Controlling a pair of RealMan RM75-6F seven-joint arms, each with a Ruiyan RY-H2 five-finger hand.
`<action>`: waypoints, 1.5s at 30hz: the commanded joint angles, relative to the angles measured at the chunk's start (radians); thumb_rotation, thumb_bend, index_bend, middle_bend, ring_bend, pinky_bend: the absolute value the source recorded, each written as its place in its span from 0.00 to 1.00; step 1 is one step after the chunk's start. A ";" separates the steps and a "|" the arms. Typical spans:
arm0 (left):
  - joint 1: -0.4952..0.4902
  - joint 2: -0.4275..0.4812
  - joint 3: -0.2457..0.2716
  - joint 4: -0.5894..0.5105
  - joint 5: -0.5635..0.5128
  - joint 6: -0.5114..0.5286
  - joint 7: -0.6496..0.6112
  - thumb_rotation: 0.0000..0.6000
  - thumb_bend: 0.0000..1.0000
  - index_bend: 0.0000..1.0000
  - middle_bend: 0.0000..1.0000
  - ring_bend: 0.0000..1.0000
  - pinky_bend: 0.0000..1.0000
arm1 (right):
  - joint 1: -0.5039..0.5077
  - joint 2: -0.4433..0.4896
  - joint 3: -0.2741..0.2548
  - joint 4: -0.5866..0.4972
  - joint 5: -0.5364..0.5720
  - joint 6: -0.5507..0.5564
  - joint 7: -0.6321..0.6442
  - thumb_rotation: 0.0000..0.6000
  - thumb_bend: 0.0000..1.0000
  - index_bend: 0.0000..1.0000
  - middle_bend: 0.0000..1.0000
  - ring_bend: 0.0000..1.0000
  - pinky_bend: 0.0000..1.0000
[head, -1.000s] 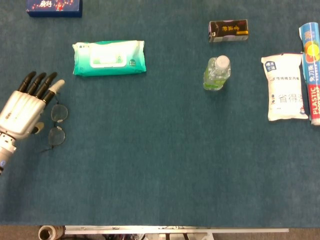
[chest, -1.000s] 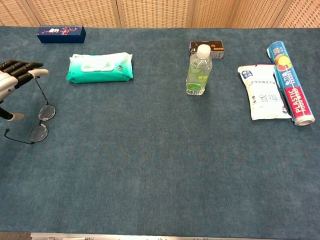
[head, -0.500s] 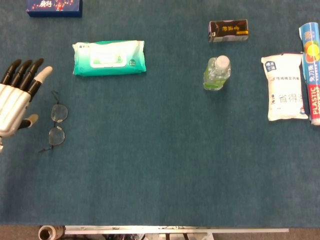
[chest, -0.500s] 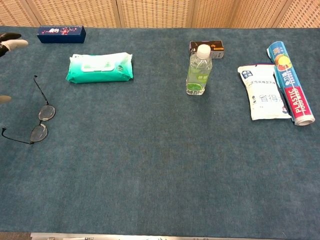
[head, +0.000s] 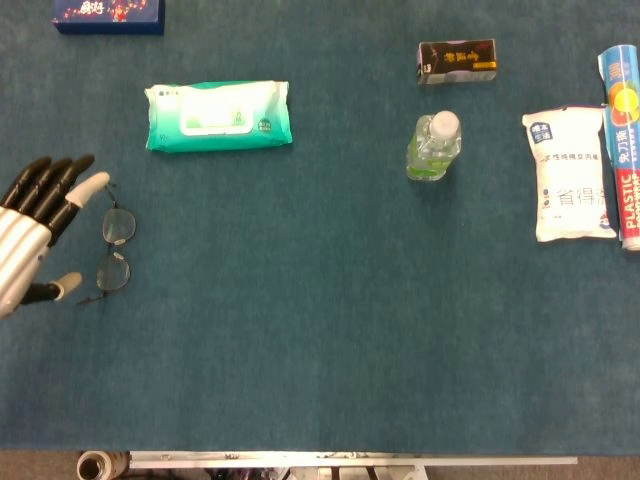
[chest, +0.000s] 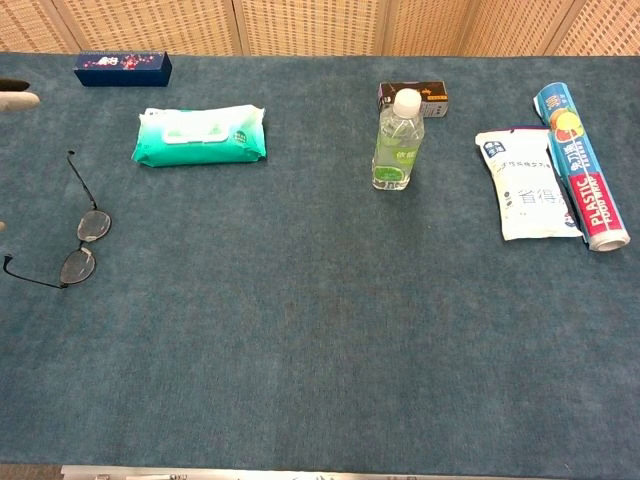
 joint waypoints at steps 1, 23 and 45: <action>0.006 -0.001 0.003 0.010 -0.002 -0.001 0.003 1.00 0.00 0.00 0.00 0.00 0.03 | 0.001 -0.001 0.000 0.001 0.000 -0.001 -0.001 1.00 0.01 0.14 0.20 0.17 0.33; 0.057 -0.130 0.012 0.207 -0.040 -0.009 -0.015 1.00 0.00 0.00 0.00 0.00 0.03 | 0.001 0.001 0.002 -0.002 -0.002 0.003 0.002 1.00 0.01 0.14 0.20 0.17 0.33; 0.068 -0.182 0.023 0.204 -0.003 0.010 -0.051 1.00 0.00 0.00 0.00 0.00 0.03 | -0.003 0.006 0.002 -0.012 -0.002 0.009 0.006 1.00 0.01 0.14 0.20 0.17 0.33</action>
